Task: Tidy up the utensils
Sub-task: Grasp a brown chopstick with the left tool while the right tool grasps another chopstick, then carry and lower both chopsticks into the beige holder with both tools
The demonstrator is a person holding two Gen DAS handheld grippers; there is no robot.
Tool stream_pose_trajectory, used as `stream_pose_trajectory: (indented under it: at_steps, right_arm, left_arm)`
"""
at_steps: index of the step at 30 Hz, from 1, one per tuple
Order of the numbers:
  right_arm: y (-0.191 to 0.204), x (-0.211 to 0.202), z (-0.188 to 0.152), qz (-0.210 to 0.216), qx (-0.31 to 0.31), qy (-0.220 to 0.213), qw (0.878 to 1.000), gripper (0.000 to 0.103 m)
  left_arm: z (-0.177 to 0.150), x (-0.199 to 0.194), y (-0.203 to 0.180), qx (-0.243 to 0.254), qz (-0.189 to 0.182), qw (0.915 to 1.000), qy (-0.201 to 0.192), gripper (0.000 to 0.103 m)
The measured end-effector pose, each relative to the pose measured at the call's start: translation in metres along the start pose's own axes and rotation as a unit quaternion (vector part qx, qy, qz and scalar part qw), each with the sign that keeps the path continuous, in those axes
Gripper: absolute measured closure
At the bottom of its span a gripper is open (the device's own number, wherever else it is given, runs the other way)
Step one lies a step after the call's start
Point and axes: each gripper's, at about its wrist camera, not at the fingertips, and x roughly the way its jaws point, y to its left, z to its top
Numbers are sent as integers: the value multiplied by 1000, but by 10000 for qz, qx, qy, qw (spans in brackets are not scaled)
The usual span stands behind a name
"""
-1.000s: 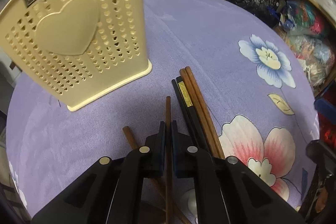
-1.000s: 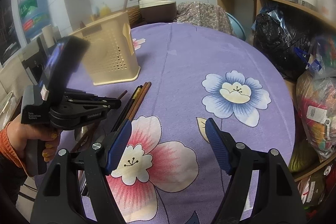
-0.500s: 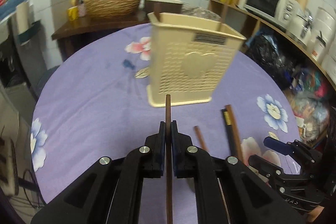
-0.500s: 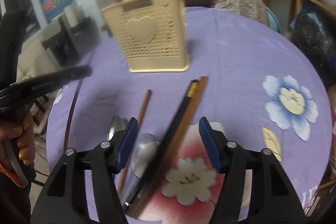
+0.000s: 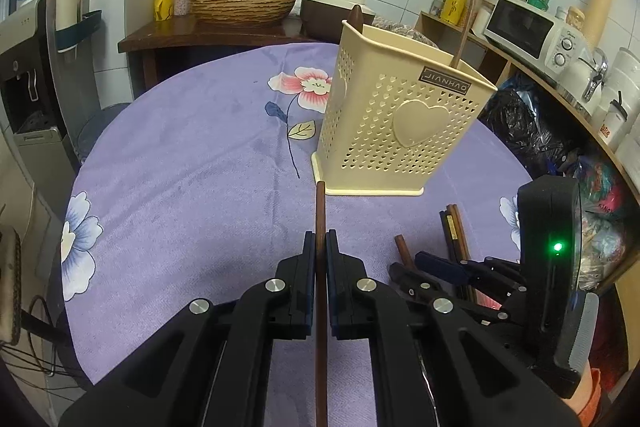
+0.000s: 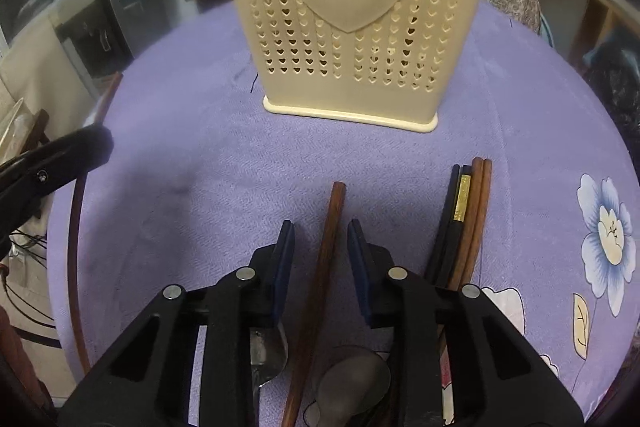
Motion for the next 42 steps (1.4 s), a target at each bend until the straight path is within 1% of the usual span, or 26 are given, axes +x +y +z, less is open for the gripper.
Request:
stream_pose_trajectory:
  at_steps: [2,4,8,11,13,15,18,19,22,23,26,31,35,37,42]
  right_arm:
    - [4,-2,-1,-92,-52,-35,9999,75]
    - [7,-2,-2,-208,-121,-91,9997,79]
    - [9,0,0,-244,-192,-132,9994,93]
    - [7,2,2,-248,-204,-148,9994,93]
    - [3,4,3,-102,-119,-169,9997,94]
    - [-5,2,4,201,115,-212,9995,94]
    - [-14,-10,4,414,244,-421,9980,94]
    - [-18,-19,6,558,283,-534,9966,94]
    - [-27,-44,8,761,351,-784,9934,94]
    - [-30,-60,9,833,305,-974,9913,94]
    - [-37,-97,9,955,217,-1369,9857,95]
    - [-48,-165,7,1135,77,-2056,9720,95]
    - [-53,-201,7,1288,32,-2384,9626,95]
    - [-52,-210,9,1233,-25,-2491,9606,95]
    - [-48,-215,12,1247,-91,-2534,9592,95]
  left_arm:
    - [-1,1,1,-1,6,10000,1,97]
    - [-1,4,3,-32,3,10000,38,97]
    - [-2,6,5,-58,-19,10000,60,97]
    - [-3,6,5,-57,-26,10000,42,97]
    - [-4,6,5,-65,-37,10000,27,97]
    - [-4,5,4,-40,-39,10000,18,97]
    - [-3,1,3,-32,-40,10000,-56,97]
    - [-1,-1,3,-40,-46,9999,-95,97]
    - [4,-14,3,-63,-81,9996,-259,97]
    - [6,-20,2,-67,-101,9994,-338,97]
    - [11,-37,-2,-45,-160,9983,-551,97]
    - [20,-76,-11,27,-258,9943,-1035,97]
    - [26,-99,-18,54,-296,9903,-1357,97]
    - [30,-102,-20,97,-257,9893,-1434,97]
    - [32,-97,-24,148,-182,9894,-1434,97]
